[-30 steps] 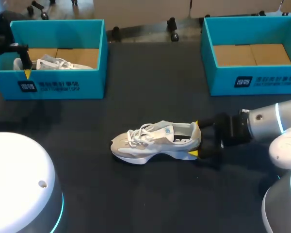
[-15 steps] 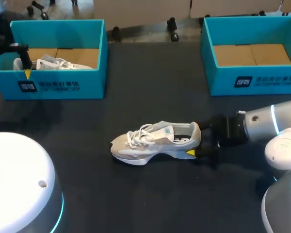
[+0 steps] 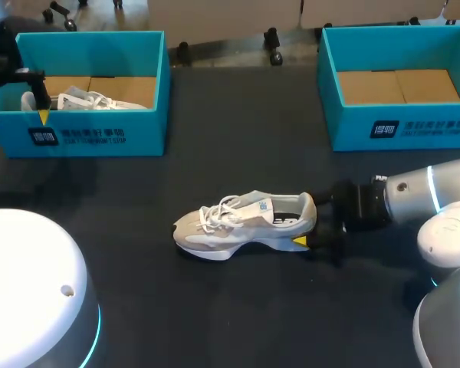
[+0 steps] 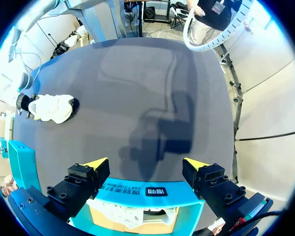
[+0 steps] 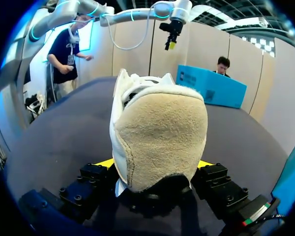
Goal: Take the shoe out of the shoebox, open the shoe tongue, remove and reinsert the insole, then place the shoe into the shoebox
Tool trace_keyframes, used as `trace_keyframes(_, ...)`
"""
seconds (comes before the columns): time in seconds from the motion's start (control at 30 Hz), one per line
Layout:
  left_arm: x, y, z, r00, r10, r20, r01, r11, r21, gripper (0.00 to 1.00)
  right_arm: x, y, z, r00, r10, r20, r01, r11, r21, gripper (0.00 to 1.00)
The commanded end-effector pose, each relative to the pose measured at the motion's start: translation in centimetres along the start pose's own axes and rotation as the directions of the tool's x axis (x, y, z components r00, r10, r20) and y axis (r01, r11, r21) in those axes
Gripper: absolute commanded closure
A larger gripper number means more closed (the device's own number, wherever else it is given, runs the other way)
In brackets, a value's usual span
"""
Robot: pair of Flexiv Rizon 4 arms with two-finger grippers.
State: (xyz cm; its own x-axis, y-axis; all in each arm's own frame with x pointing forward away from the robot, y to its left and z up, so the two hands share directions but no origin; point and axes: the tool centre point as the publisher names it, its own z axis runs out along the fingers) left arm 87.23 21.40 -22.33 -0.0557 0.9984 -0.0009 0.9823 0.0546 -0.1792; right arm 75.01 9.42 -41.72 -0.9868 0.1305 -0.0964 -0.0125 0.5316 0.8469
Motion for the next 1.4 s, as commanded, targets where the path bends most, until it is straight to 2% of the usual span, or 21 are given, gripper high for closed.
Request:
trace_keyframes(0.03,0.0,-0.2,0.0,1.0,-0.001,-0.002,0.001,1.0,-0.004,0.0,0.0,0.0,0.7,1.0,0.001,0.002,-0.001,1.0,0.007,1.0)
trace_keyframes(0.37,0.0,-0.2,0.0,1.0,-0.001,-0.002,0.001,1.0,-0.004,0.0,0.0,0.0,0.7,1.0,0.001,0.002,-0.001,1.0,0.007,1.0)
trace_keyframes(0.43,-1.1,-0.3,-0.1,0.997,-0.083,0.008,0.082,0.997,0.003,0.0,0.0,0.0,0.7,1.0,0.001,0.002,-0.001,1.0,0.007,1.0)
trace_keyframes(0.5,-1.7,-0.1,-0.2,0.985,-0.171,0.003,0.171,0.984,0.043,0.0,0.0,0.0,0.7,1.0,0.001,0.002,-0.001,1.0,0.007,1.0)
trace_keyframes(0.53,-2.2,-0.2,-0.2,0.969,-0.246,-0.024,0.246,0.969,-0.015,0.0,0.0,0.0,0.7,1.0,0.001,0.002,-0.001,1.0,0.007,1.0)
trace_keyframes(0.6,-2.6,-0.3,-0.4,0.944,-0.33,-0.012,0.331,0.944,0.012,0.0,0.0,0.0,0.7,1.0,0.001,0.002,-0.001,1.0,0.007,1.0)
trace_keyframes(0.73,-3.3,0.1,-0.4,0.854,-0.519,-0.032,0.517,0.855,-0.048,0.0,0.0,0.0,0.7,1.0,0.001,0.002,-0.001,1.0,0.007,1.0)
trace_keyframes(0.77,-3.4,0.1,-0.5,0.831,-0.556,-0.021,0.556,0.831,-0.014,0.0,0.0,0.0,0.7,1.0,0.001,0.002,-0.001,1.0,0.007,1.0)
trace_keyframes(0.8,-3.6,0.2,-0.4,0.784,-0.621,-0.029,0.619,0.784,-0.05,0.0,0.0,0.0,0.7,1.0,0.001,0.002,-0.001,1.0,0.007,1.0)
trace_keyframes(0.83,-3.6,0.1,-0.3,0.755,-0.655,-0.011,0.655,0.755,-0.033,0.0,0.0,0.0,0.7,1.0,0.001,0.002,-0.001,1.0,0.007,1.0)
trace_keyframes(0.93,-3.9,0.0,0.0,0.667,-0.745,-0.008,0.743,0.666,-0.061,0.0,0.0,0.0,0.7,1.0,0.001,0.002,-0.001,1.0,0.007,1.0)
trace_keyframes(1.03,-4.9,-0.8,0.3,0.573,-0.82,0.014,0.816,0.569,-0.099,0.0,0.0,0.0,0.7,1.0,0.001,0.002,-0.001,1.0,0.007,1.0)
trace_keyframes(1.17,-6.4,-2.2,0.4,0.483,-0.874,0.045,0.874,0.479,-0.08,0.0,0.0,0.0,0.7,1.0,0.001,0.002,-0.001,1.0,0.007,1.0)
trace_keyframes(1.4,-9.0,-4.9,0.5,0.315,-0.942,0.117,0.947,0.305,-0.099,0.0,0.0,0.0,0.7,1.0,0.001,0.002,-0.001,1.0,0.007,1.0)
